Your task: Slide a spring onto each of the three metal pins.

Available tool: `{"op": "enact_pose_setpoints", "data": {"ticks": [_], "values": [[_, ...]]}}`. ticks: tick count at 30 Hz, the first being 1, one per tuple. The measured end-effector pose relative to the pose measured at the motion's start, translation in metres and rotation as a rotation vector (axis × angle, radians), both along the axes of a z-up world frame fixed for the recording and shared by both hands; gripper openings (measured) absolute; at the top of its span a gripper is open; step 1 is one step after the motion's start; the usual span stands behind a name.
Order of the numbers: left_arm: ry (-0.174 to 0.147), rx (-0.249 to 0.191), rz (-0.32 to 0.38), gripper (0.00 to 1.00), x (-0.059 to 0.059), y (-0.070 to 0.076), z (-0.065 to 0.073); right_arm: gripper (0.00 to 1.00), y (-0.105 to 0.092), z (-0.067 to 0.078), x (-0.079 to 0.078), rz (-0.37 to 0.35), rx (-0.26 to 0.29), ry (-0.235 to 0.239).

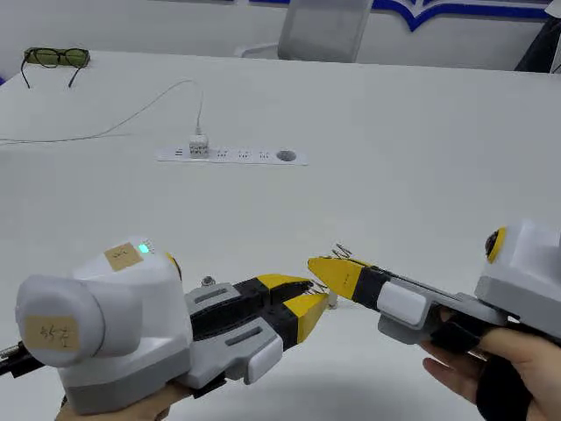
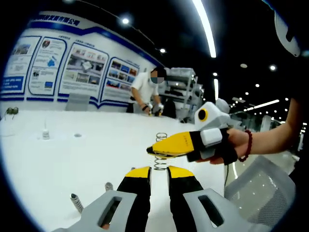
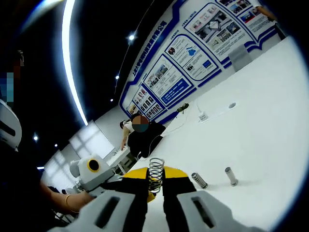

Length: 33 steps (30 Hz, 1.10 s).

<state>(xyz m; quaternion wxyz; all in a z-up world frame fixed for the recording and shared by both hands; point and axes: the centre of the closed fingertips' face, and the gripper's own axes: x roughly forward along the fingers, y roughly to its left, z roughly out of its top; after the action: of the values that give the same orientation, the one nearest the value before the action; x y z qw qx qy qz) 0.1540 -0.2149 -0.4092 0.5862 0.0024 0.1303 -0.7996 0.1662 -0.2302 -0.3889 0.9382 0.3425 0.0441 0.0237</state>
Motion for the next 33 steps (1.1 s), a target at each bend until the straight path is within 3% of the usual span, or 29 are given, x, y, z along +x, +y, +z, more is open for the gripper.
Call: {"op": "enact_pose_setpoints", "data": {"ticks": [9,12,16,19,22,27,33], "values": [[-0.129,0.039,0.021,0.18,0.009,0.007,-0.008,0.11,-0.015,0.001,-0.003,-0.035,-0.085,0.020],[-0.176,0.058,0.035,0.22,0.014,0.010,-0.012,0.11,-0.021,-0.001,-0.003,-0.043,-0.153,0.044],[-0.214,0.079,0.069,0.28,0.022,0.014,-0.017,0.11,-0.033,-0.011,-0.002,-0.069,-0.267,0.131],[-0.260,0.093,0.089,0.31,0.028,0.017,-0.022,0.11,-0.040,-0.017,0.000,-0.084,-0.346,0.175],[-0.274,0.107,0.103,0.35,0.031,0.020,-0.025,0.12,-0.045,-0.020,0.003,-0.090,-0.367,0.184],[-0.248,0.115,0.141,0.41,0.038,0.025,-0.026,0.12,-0.052,-0.025,0.006,-0.103,-0.387,0.208],[-0.239,0.149,0.197,0.49,0.048,0.032,-0.035,0.12,-0.068,-0.032,0.009,-0.132,-0.396,0.225]]}}
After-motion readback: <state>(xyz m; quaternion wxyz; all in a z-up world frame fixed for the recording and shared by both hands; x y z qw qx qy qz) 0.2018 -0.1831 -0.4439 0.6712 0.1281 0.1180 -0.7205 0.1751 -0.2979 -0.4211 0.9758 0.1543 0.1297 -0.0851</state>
